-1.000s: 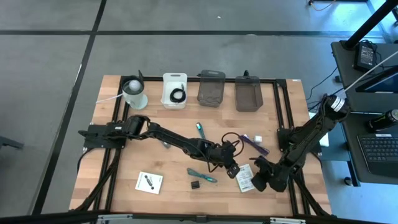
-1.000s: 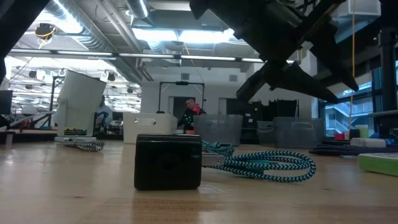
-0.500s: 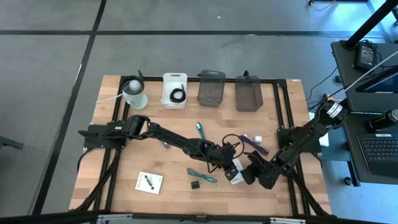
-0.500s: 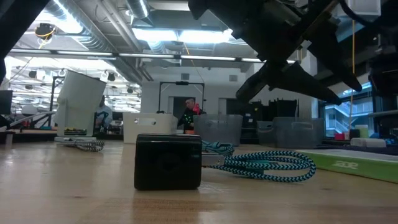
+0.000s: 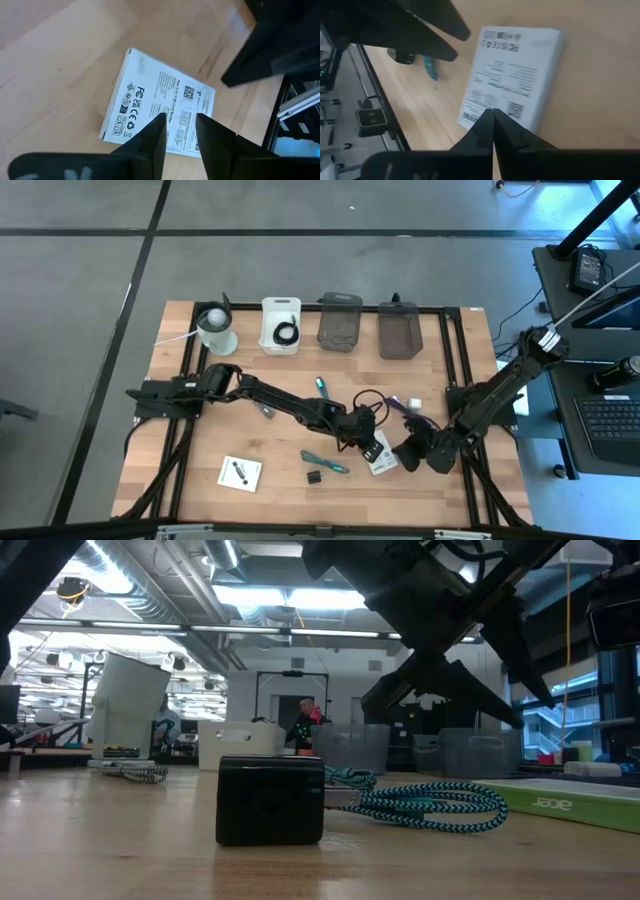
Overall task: Pick and place items into bin
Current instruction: Put the right card reader box into the right black bin
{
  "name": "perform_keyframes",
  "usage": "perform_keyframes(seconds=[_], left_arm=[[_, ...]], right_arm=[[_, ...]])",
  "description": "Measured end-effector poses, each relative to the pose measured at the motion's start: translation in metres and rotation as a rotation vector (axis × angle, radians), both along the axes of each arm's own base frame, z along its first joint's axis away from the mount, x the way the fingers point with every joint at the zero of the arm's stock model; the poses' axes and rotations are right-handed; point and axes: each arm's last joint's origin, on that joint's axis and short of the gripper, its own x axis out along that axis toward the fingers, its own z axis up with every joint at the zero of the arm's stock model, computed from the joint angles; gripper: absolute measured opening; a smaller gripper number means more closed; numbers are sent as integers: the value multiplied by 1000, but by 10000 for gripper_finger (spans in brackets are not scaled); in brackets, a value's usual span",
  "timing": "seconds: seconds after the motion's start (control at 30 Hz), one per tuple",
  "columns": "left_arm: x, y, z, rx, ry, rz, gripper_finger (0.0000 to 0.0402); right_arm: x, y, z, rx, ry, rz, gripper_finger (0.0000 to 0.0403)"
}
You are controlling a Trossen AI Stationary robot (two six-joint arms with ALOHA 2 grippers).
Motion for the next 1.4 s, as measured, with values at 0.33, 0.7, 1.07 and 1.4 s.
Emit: perform_keyframes(seconds=[0.33, 0.7, 1.07, 1.4], left_arm=[[-15, 7, -12, 40, 200, 68, 100], [-14, -4, -19, -226, 240, 298, 100], [-6, -6, -36, -292, 209, 372, 100], [-3, -2, -34, -296, 182, 369, 100]], right_arm=[[-8, -4, -1, 11, 112, 57, 11], [-10, -7, -4, -24, 146, 53, 12], [-11, -8, -5, -41, 162, 52, 12], [-11, -8, -5, -40, 162, 50, 12]])
